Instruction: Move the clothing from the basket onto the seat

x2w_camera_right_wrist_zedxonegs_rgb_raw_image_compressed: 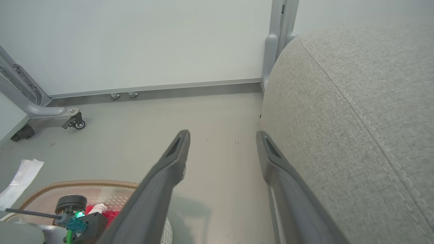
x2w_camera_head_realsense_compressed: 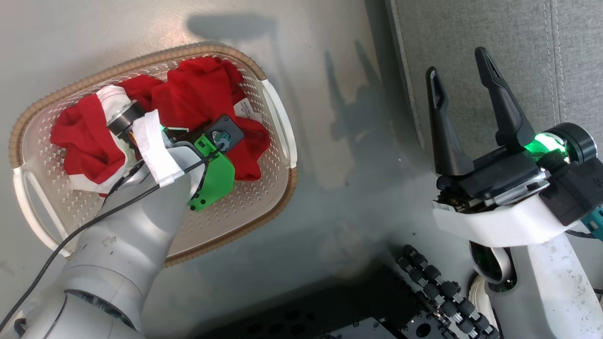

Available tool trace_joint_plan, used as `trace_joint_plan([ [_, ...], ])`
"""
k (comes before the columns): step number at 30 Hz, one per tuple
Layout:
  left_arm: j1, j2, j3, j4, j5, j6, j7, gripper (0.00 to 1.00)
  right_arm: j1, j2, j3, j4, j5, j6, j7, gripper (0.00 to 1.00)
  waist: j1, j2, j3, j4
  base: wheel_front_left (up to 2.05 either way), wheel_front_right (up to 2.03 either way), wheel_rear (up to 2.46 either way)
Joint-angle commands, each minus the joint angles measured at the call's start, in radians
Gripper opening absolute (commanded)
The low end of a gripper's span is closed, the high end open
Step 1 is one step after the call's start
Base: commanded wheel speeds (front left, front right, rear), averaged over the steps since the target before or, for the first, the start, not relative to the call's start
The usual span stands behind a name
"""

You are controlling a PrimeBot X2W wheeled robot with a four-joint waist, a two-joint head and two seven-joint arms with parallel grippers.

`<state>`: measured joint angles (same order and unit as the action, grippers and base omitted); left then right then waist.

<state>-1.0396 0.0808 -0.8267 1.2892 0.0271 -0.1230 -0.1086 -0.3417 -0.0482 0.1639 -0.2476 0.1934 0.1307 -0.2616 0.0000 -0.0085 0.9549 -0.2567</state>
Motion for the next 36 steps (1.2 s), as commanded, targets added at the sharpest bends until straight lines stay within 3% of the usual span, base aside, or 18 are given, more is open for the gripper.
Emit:
trace_joint_plan([
  [1, 0.007, -0.003, -0.005, 0.0, -0.002, 0.007, -0.014, 0.0, -0.011, -0.002, -0.004, 0.003, -0.002, 0.0, -0.003, 1.0, 0.0, 0.0085, -0.012, 0.005, 0.0, 0.0, 0.0],
  [13, -0.006, -0.02, -0.004, -0.001, -0.047, 0.008, -0.104, 0.0, -0.014, -0.002, -0.024, 0.015, -0.013, 0.0, -0.003, 1.0, 0.0, 0.0085, -0.072, 0.056, 0.0, 0.0, 0.0],
  [24, 0.032, 0.042, -0.001, -0.001, -0.086, 0.002, -0.102, 0.0, -0.017, -0.002, -0.023, 0.032, -0.01, 0.0, -0.003, 1.0, 0.0, 0.0085, -0.106, 0.084, 0.0, 0.0, 0.0],
  [25, 0.033, 0.041, -0.001, 0.0, -0.089, 0.002, -0.109, 1.0, -0.017, -0.002, -0.021, 0.033, -0.009, 0.0, -0.003, 1.0, 0.0, 0.0085, -0.108, 0.084, 0.0, 0.0, 0.0],
  [36, 0.029, 0.004, -0.019, -0.058, -0.116, -0.002, -0.158, 1.0, 0.002, -0.002, -0.02, 0.052, -0.009, 0.0, -0.003, 1.0, 0.0, 0.0085, -0.15, 0.082, 0.0, 0.0, 0.0],
])
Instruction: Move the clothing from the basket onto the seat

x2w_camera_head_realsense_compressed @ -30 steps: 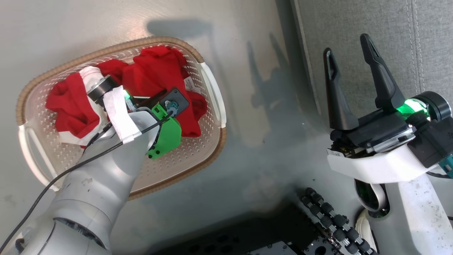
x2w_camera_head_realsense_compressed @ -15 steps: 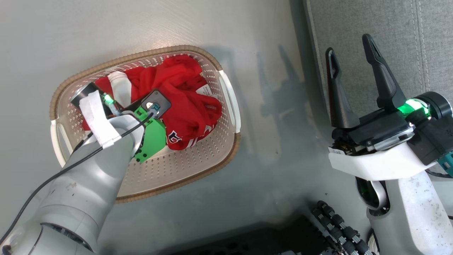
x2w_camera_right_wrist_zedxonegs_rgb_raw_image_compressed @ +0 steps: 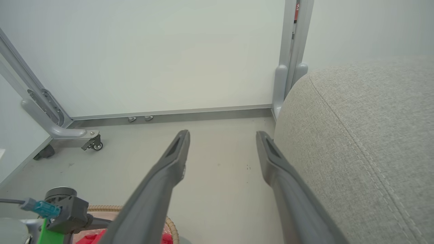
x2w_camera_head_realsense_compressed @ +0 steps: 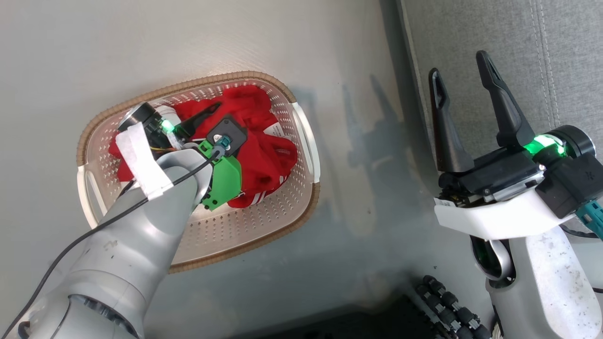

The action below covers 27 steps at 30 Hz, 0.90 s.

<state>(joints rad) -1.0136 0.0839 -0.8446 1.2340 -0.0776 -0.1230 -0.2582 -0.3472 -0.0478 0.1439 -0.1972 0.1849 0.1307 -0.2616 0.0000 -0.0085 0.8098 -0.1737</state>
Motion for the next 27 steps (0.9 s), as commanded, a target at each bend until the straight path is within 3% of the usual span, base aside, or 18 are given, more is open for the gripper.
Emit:
trace_joint_plan([
  [1, 0.002, -0.002, -0.002, -0.007, -0.016, -0.003, -0.008, 1.0, 0.008, -0.002, 0.0, 0.002, 0.0, 0.0, -0.003, 1.0, 0.0, 0.0085, -0.006, -0.001, 0.0, 0.0, 0.0],
  [13, -0.028, 0.01, -0.041, 0.011, -0.021, -0.007, -0.006, 1.0, 0.006, -0.002, 0.011, -0.005, 0.01, 0.0, -0.003, 1.0, 0.0, 0.0085, 0.016, -0.033, 0.0, 0.0, 0.0],
  [27, -0.084, 0.06, -0.066, 0.051, -0.074, -0.007, 0.063, 1.0, 0.019, -0.002, 0.0, -0.036, 0.018, 0.0, -0.003, 1.0, 0.0, 0.0085, 0.13, -0.091, 0.0, 0.0, 0.0],
])
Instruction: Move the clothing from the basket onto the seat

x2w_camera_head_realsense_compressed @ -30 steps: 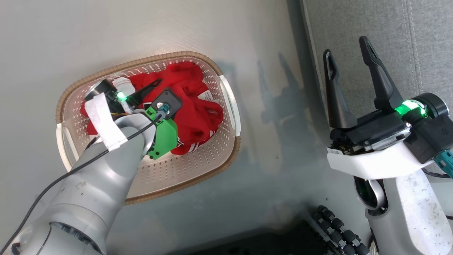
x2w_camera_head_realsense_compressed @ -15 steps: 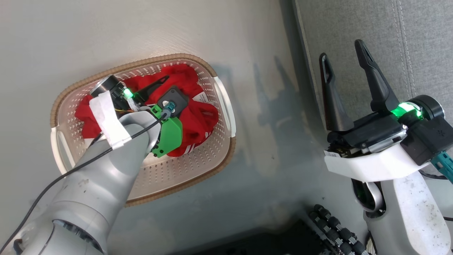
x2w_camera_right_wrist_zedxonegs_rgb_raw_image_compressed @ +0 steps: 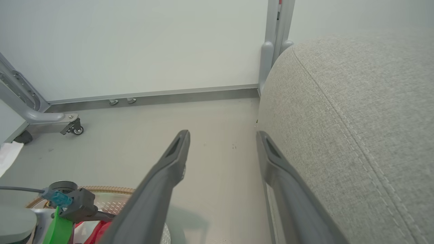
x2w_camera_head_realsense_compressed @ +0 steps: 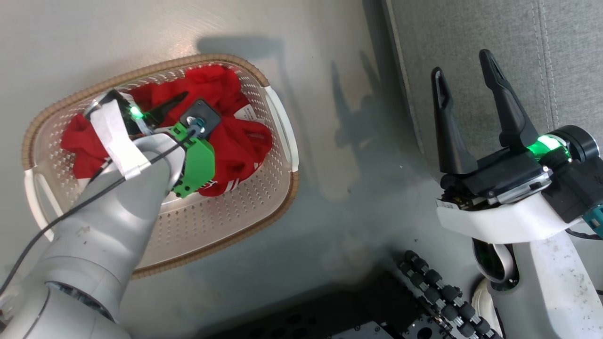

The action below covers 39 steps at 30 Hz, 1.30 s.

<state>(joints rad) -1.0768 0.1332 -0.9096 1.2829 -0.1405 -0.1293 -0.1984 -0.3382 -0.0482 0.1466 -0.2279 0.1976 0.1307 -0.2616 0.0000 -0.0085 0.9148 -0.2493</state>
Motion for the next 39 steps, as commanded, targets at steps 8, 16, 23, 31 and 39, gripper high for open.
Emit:
trace_joint_plan([
  [8, -0.043, 0.034, -0.012, 0.006, -0.023, 0.0, 0.05, 1.0, 0.014, -0.002, 0.0, -0.01, 0.004, 0.0, -0.003, 1.0, 0.0, 0.0085, 0.07, -0.015, 0.0, 0.0, 0.0],
  [16, -0.028, 0.02, -0.019, 0.007, -0.044, 0.0, 0.128, 1.0, 0.01, -0.002, 0.002, -0.016, -0.004, 0.0, -0.003, 1.0, 0.0, 0.0085, 0.081, -0.005, 0.0, 0.0, 0.0],
  [23, -0.015, 0.005, -0.03, 0.007, -0.058, 0.007, 0.176, 0.0, 0.013, -0.002, -0.001, -0.013, -0.014, 0.0, -0.003, 1.0, 0.0, 0.0085, 0.078, 0.006, 0.0, 0.0, 0.0],
  [31, 0.014, -0.038, -0.017, 0.007, -0.092, 0.009, 0.101, 0.0, -0.002, -0.002, 0.003, 0.009, -0.023, 0.0, -0.003, 1.0, 0.0, 0.0085, 0.011, 0.033, 0.0, 0.0, 0.0],
  [39, 0.071, -0.069, -0.019, -0.001, -0.144, -0.001, 0.004, 0.0, -0.015, -0.002, 0.003, 0.059, -0.029, 0.0, -0.003, 1.0, 0.0, 0.0085, -0.115, 0.073, 0.0, 0.0, 0.0],
])
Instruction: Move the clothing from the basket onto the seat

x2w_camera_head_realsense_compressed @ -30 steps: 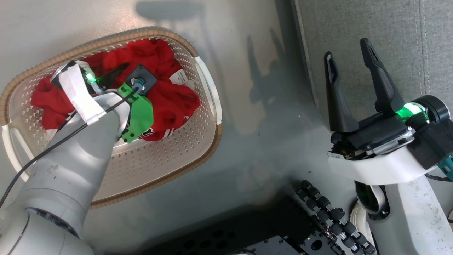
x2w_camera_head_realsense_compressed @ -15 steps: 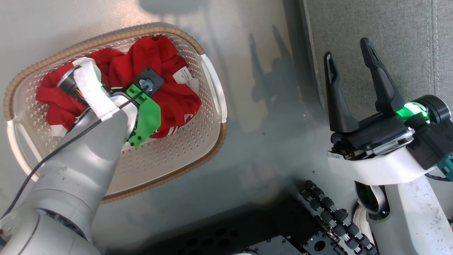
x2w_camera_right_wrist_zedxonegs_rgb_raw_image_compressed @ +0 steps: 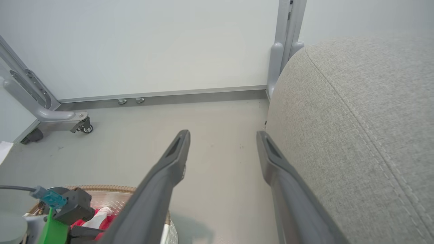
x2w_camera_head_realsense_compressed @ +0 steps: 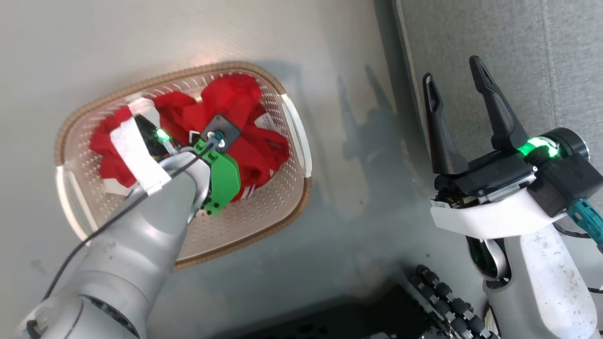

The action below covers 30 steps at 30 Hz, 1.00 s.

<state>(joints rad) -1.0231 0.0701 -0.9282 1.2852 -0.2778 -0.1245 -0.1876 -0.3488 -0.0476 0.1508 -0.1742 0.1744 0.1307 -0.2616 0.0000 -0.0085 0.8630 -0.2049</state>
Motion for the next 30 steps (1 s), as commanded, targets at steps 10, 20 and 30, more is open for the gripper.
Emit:
trace_joint_plan([
  [10, 0.125, -0.017, -0.008, -0.077, -0.08, -0.006, -0.075, 0.0, 0.021, -0.003, 0.004, 0.085, -0.013, 0.0, -0.003, 1.0, 0.0, 0.0085, -0.236, 0.07, 0.0, 0.0, 0.0],
  [20, 0.254, 0.005, 0.052, -0.308, -0.117, -0.006, -0.078, 0.0, 0.075, -0.003, -0.006, 0.147, -0.024, 0.0, -0.003, 1.0, 0.0, 0.0085, -0.404, 0.124, 0.0, 0.0, 0.0],
  [30, 0.377, 0.031, 0.186, -0.549, -0.097, 0.013, -0.078, 0.0, 0.143, -0.003, -0.008, 0.192, -0.03, 0.0, -0.003, 1.0, 0.0, 0.0085, -0.549, 0.176, 0.0, 0.0, 0.0],
])
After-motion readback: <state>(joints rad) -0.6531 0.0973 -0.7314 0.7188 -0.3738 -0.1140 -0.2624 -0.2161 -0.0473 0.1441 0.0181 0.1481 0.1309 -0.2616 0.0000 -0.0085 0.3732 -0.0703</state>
